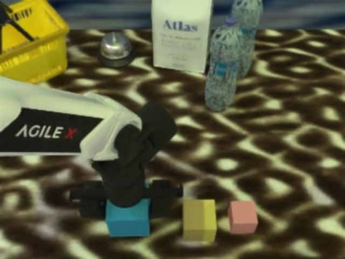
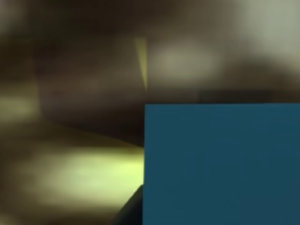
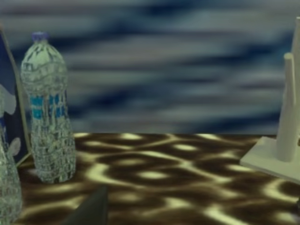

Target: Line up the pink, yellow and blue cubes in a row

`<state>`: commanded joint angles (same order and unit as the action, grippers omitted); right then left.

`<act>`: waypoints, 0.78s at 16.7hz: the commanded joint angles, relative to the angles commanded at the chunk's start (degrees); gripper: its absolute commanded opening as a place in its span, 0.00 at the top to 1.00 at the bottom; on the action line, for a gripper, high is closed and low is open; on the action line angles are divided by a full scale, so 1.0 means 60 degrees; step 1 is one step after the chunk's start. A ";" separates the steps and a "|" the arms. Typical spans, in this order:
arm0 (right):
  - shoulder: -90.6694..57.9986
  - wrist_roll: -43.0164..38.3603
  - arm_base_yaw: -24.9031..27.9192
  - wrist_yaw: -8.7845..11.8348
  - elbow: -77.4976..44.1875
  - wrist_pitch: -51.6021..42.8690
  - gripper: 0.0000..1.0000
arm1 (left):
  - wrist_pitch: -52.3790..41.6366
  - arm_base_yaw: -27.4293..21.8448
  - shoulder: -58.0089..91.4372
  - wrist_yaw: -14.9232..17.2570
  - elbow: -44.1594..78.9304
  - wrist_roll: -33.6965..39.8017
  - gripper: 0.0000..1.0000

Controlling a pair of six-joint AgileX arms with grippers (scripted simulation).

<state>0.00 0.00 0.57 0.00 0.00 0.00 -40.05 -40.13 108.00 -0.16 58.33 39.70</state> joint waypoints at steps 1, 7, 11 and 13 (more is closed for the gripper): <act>0.0000 0.0000 0.0000 0.0000 0.0000 0.0000 0.00 | 0.0000 0.0000 0.0000 0.0000 0.0000 0.0000 1.00; 0.0000 0.0000 0.0000 0.0000 0.0000 0.0000 0.00 | 0.0000 0.0000 0.0000 0.0000 0.0000 0.0000 0.70; 0.0000 0.0000 0.0000 0.0000 0.0000 0.0000 0.00 | 0.0000 0.0000 0.0000 0.0000 0.0000 0.0000 0.40; 0.0000 0.0000 0.0000 0.0000 0.0000 0.0000 0.00 | 0.0000 0.0000 0.0000 0.0000 0.0000 0.0000 0.25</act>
<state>0.00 0.00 0.57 0.00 0.00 0.00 -40.05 -40.13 108.00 -0.16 58.33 39.70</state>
